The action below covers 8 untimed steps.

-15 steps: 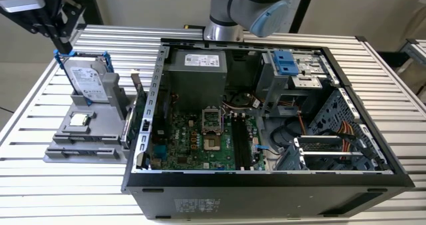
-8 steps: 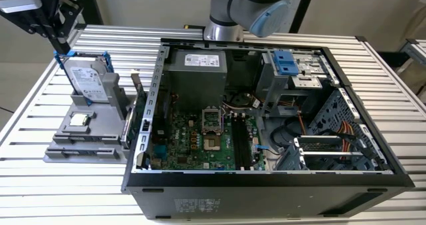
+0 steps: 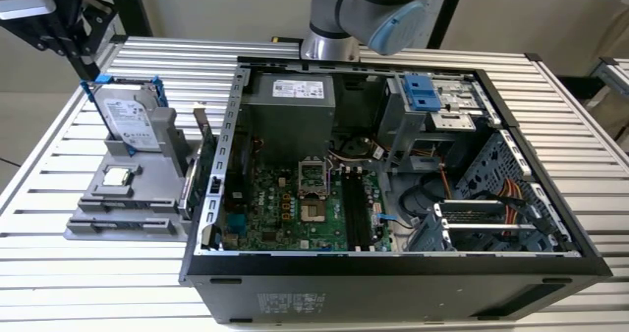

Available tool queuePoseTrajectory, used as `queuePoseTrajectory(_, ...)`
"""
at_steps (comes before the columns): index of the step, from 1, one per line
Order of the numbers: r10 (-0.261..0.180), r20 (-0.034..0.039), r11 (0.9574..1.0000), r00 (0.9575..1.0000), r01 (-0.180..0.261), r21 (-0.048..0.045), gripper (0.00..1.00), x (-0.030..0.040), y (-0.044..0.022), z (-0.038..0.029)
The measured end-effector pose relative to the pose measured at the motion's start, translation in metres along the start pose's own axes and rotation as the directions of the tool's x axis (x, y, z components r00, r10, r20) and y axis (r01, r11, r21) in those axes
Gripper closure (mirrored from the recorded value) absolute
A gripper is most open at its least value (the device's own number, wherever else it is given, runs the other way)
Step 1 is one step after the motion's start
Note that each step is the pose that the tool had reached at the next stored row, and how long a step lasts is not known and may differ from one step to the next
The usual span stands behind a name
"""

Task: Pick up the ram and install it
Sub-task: 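Reach for the ram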

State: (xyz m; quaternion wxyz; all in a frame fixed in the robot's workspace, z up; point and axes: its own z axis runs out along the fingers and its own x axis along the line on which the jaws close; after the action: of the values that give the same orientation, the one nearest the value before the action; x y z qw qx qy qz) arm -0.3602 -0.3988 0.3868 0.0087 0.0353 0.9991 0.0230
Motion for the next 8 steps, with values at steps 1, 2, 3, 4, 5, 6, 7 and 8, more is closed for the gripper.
queuePoseTrajectory(1, 0.0, 0.0001, 1.0, 1.0, 0.0, -0.0001, 1.0, 0.0006, -0.0001, 0.0001)
queuePoseTrajectory(2, 0.0, 0.0, 1.0, 1.0, 0.0, -0.0001, 1.0, 0.0012, -0.0001, 0.0002)
queuePoseTrajectory(3, 0.0, 0.0, 1.0, 1.0, 0.0, 0.0, 1.0, 0.0018, -0.0002, 0.0003)
queuePoseTrajectory(4, 0.0, 0.0, 1.0, 1.0, 0.0, 0.0, 1.0, 0.0024, -0.0002, 0.0003)
queuePoseTrajectory(5, 0.0, 0.0, 1.0, 1.0, 0.0, 0.0, 1.0, 0.003, -0.0002, 0.0004)
queuePoseTrajectory(6, 0.0, 0.0001, 1.0, 1.0, 0.0, 0.0, 1.0, 0.0036, -0.0003, 0.0005)
queuePoseTrajectory(7, 0.0, 0.0001, 1.0, 1.0, 0.0, 0.0, 1.0, 0.0042, -0.0003, 0.0006)
queuePoseTrajectory(8, 0.0, 0.0001, 1.0, 1.0, 0.0, -0.0001, 1.0, 0.0048, -0.0004, 0.0007)
